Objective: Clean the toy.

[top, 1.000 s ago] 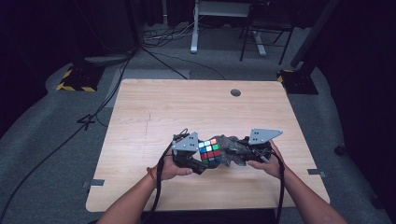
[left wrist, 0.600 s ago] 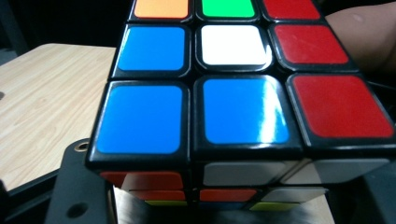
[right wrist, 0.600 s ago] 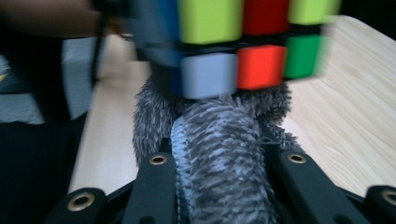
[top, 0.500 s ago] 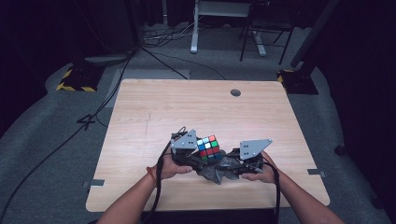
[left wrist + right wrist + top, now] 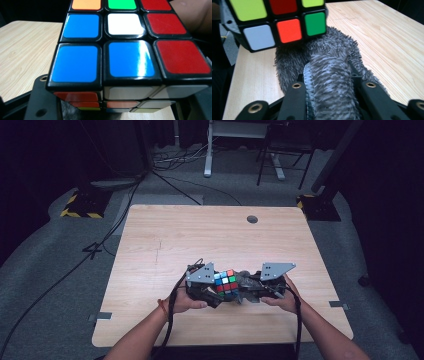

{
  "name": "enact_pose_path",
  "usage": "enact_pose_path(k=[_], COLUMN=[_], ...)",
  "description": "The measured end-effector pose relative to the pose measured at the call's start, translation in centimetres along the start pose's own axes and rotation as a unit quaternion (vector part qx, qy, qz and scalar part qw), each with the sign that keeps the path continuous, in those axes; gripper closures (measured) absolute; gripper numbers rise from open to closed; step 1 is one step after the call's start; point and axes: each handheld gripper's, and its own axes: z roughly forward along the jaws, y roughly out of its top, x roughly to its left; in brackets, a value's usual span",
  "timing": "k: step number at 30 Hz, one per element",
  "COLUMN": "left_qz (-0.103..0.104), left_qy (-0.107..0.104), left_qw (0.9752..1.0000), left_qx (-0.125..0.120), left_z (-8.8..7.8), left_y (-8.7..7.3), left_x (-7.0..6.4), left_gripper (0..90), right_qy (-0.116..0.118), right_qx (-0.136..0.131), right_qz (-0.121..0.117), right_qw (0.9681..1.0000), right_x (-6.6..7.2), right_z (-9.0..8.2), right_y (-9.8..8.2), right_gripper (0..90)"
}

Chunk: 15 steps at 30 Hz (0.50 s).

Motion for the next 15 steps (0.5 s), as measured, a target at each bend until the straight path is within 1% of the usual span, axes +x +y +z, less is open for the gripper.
enact_pose_path(k=[2, 5, 6, 7, 8, 9, 10, 12, 13, 15], left_qz=[0.001, 0.001, 0.003, 0.004, 0.001, 0.003, 0.002, -0.001, -0.003, -0.005], left_qy=[-0.001, 0.0, 0.003, 0.006, 0.005, 0.007, 0.013, 0.015, 0.02, 0.022], left_qw=[1.0, 1.0, 1.0, 1.0, 1.0, 1.0, 0.9999, 0.9999, 0.9998, 0.9997], left_qx=[0.0, -0.001, 0.0, 0.003, 0.002, 0.004, 0.004, 0.002, 0.001, 0.001], left_z=[0.0, 0.0, 0.0, 0.1, 0.1, 0.1, 0.2, 0.1, 0.1, 0.0], left_y=[0.0, 0.0, 0.1, 0.1, 0.0, 0.0, 0.0, 0.0, 0.0, -0.1], left_x=[0.0, -0.1, -0.2, -0.2, -0.1, -0.1, 0.0, 0.1, 0.1, 0.2], left_gripper=[33.4, 33.4, 33.4, 33.4, 33.4, 33.4, 33.4, 33.4, 33.4, 33.4], right_qy=[-0.012, -0.027, -0.027, -0.024, -0.019, -0.013, -0.006, 0.003, 0.009, 0.029], right_qx=[0.007, 0.017, 0.017, 0.017, 0.017, 0.015, 0.012, 0.009, 0.009, 0.002], right_qz=[0.003, 0.016, 0.021, 0.024, 0.02, 0.017, 0.011, -0.002, -0.006, -0.014], right_qw=[0.9999, 0.9993, 0.9993, 0.9993, 0.9995, 0.9997, 0.9999, 1.0, 0.9999, 0.9995], right_x=[-0.2, -0.7, -0.8, -0.9, -0.8, -0.6, -0.4, 0.1, 0.3, 0.7], right_z=[0.0, 0.1, 0.1, 0.1, 0.1, 0.2, 0.2, 0.3, 0.3, 0.4], right_y=[-0.1, -0.2, -0.3, -0.4, -0.4, -0.3, -0.2, 0.1, 0.2, 0.3], right_gripper=[69.5, 69.6, 69.5, 69.5, 69.5, 69.5, 69.5, 69.5, 69.5, 69.5])
